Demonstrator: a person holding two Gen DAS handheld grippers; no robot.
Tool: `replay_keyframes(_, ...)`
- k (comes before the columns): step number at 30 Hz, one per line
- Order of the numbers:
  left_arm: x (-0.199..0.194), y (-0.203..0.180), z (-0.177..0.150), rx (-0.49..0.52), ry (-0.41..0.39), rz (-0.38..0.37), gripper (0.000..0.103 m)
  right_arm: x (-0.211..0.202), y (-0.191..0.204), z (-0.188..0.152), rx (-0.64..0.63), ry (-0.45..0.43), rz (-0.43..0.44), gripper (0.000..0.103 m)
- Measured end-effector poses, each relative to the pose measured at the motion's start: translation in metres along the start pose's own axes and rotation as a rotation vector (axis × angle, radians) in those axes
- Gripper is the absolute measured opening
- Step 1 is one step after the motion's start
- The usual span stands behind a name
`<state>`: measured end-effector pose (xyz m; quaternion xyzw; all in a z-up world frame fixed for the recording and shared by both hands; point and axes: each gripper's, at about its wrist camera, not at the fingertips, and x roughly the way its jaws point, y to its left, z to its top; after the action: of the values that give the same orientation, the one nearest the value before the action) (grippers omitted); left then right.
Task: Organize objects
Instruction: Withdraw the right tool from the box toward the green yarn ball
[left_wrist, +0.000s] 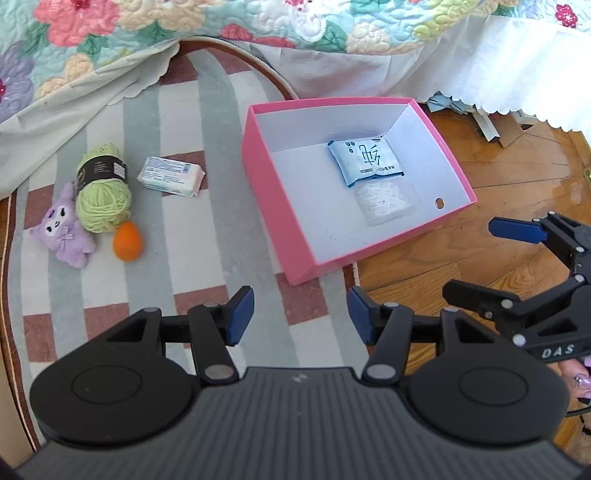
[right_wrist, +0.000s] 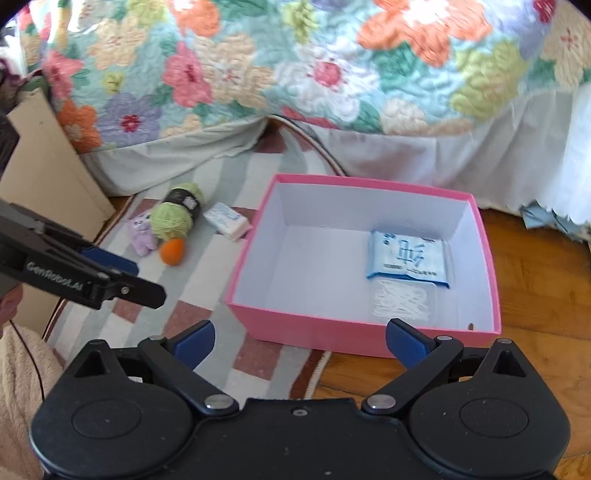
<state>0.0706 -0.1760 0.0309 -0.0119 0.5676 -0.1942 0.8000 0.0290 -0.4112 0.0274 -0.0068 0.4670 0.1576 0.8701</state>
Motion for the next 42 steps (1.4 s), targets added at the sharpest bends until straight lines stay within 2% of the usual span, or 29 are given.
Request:
replay_keyframes(10,-0.026,0.030,-0.024,-0.032,0.002,0.019,0.058,-0.019,0.050,0.005,-0.099,-0.020,0.084,0.100)
replay_keyframes(13,-0.035,0.041,-0.031,-0.042,-0.007,0.037,0.060,-0.025,0.066,0.007,-0.139,-0.061,0.104,0.100)
replay_keyframes(18,-0.047,0.061,-0.043,-0.079,-0.026,0.045,0.066,-0.028,0.090,0.010,-0.203,-0.131,0.080,0.100)
replay_keyframes(22,-0.054,0.075,-0.051,-0.108,-0.045,0.047,0.070,-0.017,0.103,0.018,-0.225,-0.084,0.093,0.100)
replay_keyframes(26,-0.062,0.088,-0.057,-0.122,-0.090,0.061,0.072,-0.009,0.117,0.020,-0.281,-0.080,0.085,0.100)
replay_keyframes(30,-0.067,0.106,-0.062,-0.141,-0.141,0.065,0.085,0.000,0.132,0.018,-0.350,-0.101,0.077,0.100)
replay_keyframes(32,-0.068,0.115,-0.062,-0.144,-0.159,0.083,0.088,0.008,0.138,0.020,-0.350,-0.089,0.072,0.100)
replay_keyframes(36,-0.067,0.136,-0.059,-0.168,-0.183,0.127,0.089,0.021,0.143,0.030,-0.320,-0.097,0.121,0.100)
replay_keyframes(42,-0.056,0.173,-0.052,-0.245,-0.217,0.113,0.090,0.046,0.159,0.047,-0.331,-0.089,0.183,0.100)
